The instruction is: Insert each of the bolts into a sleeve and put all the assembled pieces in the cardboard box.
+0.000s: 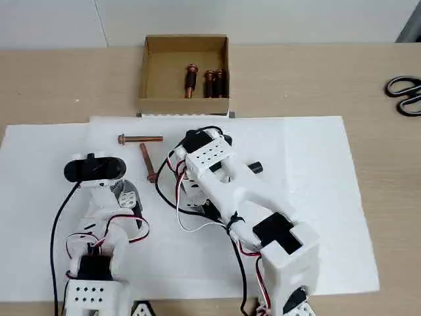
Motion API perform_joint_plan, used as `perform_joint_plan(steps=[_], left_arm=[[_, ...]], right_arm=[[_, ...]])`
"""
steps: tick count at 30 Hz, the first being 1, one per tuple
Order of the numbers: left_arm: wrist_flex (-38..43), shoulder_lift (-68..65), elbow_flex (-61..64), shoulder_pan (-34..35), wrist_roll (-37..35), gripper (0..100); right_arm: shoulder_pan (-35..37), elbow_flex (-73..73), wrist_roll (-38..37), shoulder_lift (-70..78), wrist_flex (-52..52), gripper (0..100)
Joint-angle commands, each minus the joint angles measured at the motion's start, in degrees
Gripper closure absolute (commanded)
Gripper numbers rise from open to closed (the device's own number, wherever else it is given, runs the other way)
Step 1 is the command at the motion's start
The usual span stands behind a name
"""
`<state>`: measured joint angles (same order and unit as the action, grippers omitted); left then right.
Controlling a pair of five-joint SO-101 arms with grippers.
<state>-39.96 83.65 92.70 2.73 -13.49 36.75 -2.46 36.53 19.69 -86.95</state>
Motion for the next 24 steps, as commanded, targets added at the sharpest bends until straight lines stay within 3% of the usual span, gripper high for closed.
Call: perform_joint_plan(steps=[1, 24], left_arm=[[1.0, 0.4, -0.6, 0.2, -0.2, 99], [1.0, 0.4, -0.6, 0.2, -0.2, 99]], right_arm=[[-1.7, 3.2, -1.4, -0.2, 3.0, 88.8], [-1.7, 2.9, -3.3, -5.8, 3.5, 89.0]])
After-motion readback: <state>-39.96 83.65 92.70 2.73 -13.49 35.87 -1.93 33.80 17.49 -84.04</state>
